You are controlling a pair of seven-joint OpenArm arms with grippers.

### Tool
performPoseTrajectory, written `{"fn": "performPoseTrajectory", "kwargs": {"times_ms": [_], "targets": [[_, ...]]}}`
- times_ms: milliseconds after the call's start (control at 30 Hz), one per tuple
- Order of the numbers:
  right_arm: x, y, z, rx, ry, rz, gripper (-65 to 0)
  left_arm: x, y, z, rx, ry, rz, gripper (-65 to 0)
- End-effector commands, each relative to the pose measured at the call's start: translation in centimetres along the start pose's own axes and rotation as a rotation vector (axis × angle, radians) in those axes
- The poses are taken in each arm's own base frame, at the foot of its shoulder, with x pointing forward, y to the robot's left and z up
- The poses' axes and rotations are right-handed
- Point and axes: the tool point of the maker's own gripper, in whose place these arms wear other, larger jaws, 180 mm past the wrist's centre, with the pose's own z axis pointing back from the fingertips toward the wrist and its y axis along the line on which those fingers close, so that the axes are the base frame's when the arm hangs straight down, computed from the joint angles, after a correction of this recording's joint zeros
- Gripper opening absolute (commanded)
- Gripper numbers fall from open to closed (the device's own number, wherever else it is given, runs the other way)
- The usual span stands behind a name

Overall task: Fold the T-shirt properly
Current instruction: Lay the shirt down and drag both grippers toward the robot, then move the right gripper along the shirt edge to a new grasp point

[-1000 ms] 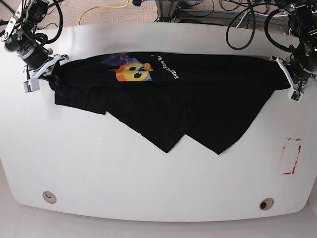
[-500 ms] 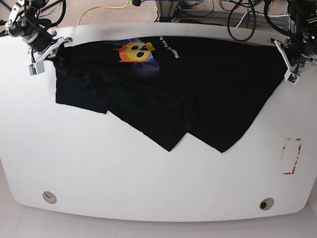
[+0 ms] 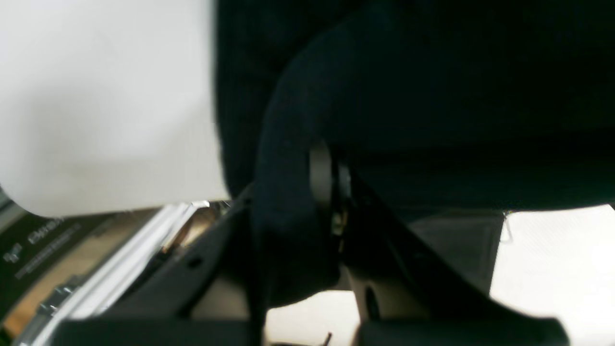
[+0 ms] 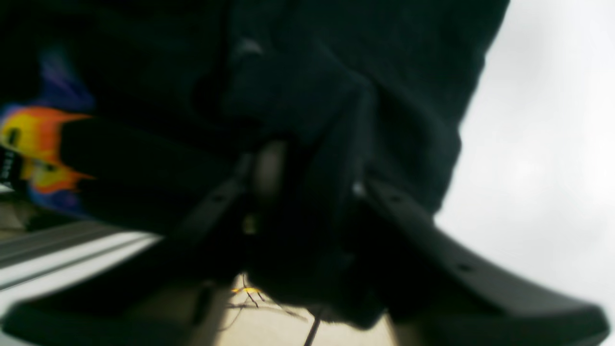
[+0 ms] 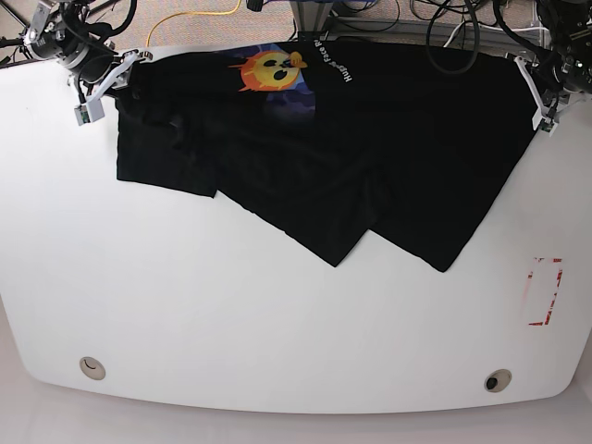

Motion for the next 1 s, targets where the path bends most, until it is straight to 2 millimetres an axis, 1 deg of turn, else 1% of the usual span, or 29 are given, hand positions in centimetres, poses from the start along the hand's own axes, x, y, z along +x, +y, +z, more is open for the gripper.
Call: {"fn": "performPoseTrajectory", "kwargs": {"times_ms": [0, 33, 67, 100, 167, 267, 367, 400, 500, 633, 867, 967], "targets": [[0.2, -0.4, 0.1, -0.043, 0.000, 0.028, -26.0, 0.1, 1.1, 0.5, 0.032, -0.003, -0.011, -63.9], [0.1, -0.5, 0.2, -0.056, 0.007, 0.038, -22.4, 0.2, 1.3, 0.6, 0.035, -0.002, -0.014, -63.9], [0.2, -0.7, 0.4, -0.086, 0.010, 0.055, -16.5, 0.1, 1.5, 0.7, 0.041, 0.001, -0.019, -63.9], [0.4, -0.8, 0.6, -0.103, 0.011, 0.069, -13.6, 0.1, 1.6, 0.7, 0.041, 0.002, -0.019, -63.9], [1.2, -0.7, 0.7, -0.132, -0.004, 0.094, -8.6, 0.1, 1.7, 0.7, 0.045, 0.003, -0.021, -63.9], [2.1, -0.4, 1.3, -0.173, -0.014, 0.141, -4.9, 0.1, 1.8, 0.8, 0.049, 0.003, -0.024, -63.9], [3.3, -0.5, 2.5, -0.215, -0.042, 0.178, -4.3, 0.1, 1.8, 0.8, 0.050, 0.004, -0.024, -63.9], [3.4, -0.6, 2.6, -0.219, -0.046, 0.180, -4.3, 0.1, 1.8, 0.8, 0.050, 0.004, -0.024, -63.9], [4.2, -0.4, 2.7, -0.208, -0.068, 0.182, -4.1, 0.2, 2.5, 1.0, 0.064, 0.007, -0.035, -63.9], [6.5, 0.2, 2.4, -0.167, -0.136, 0.188, -4.1, 0.1, 3.2, 1.3, 0.079, 0.014, -0.045, -63.9], [10.4, 3.7, -0.6, -0.036, -0.208, 0.253, -4.3, 0.4, 3.3, 1.4, 0.084, 0.007, -0.049, -63.9], [11.3, 5.4, -2.3, 0.016, -0.203, 0.288, -4.4, 0.5, 3.3, 1.4, 0.085, 0.005, -0.047, -63.9]]}}
